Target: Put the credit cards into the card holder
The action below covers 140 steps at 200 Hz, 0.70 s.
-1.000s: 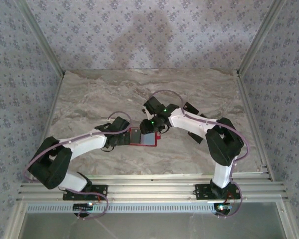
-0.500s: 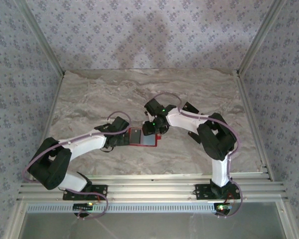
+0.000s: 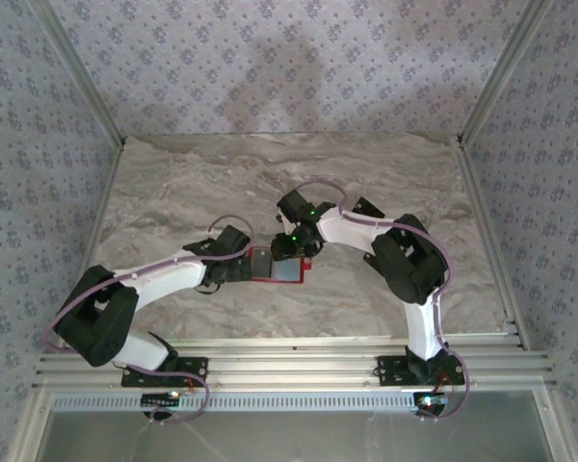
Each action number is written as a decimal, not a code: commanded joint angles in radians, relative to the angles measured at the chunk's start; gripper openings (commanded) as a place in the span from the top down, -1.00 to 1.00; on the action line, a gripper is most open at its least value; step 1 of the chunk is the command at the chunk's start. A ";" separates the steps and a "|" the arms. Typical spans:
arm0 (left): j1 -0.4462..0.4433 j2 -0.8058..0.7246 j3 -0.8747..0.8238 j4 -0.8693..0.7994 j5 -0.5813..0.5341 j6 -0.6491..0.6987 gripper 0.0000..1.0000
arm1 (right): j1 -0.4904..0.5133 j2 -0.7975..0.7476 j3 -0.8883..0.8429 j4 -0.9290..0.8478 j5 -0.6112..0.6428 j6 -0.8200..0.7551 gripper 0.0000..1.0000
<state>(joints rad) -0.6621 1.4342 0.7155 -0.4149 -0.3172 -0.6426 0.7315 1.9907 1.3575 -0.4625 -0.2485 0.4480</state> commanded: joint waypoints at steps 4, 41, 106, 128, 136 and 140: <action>-0.023 -0.034 0.019 0.025 0.029 0.022 -0.99 | -0.001 0.026 0.001 0.028 -0.063 0.040 0.00; -0.063 -0.111 -0.040 0.120 0.088 0.015 -0.99 | -0.002 0.024 -0.004 0.047 -0.086 0.066 0.00; -0.112 -0.172 -0.130 0.320 0.213 0.027 -1.00 | -0.004 0.025 -0.007 0.050 -0.087 0.082 0.00; -0.126 -0.142 -0.122 0.356 0.226 0.045 -0.99 | -0.003 0.026 -0.009 0.051 -0.091 0.084 0.00; -0.128 -0.126 -0.115 0.364 0.228 0.049 -1.00 | -0.004 0.026 -0.011 0.053 -0.092 0.084 0.00; -0.129 -0.118 -0.111 0.368 0.229 0.051 -0.99 | -0.004 0.025 -0.011 0.054 -0.092 0.084 0.00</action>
<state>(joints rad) -0.7799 1.2778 0.5842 -0.1150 -0.1196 -0.6216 0.7315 1.9995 1.3563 -0.4095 -0.3233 0.5133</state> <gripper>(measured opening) 0.997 0.501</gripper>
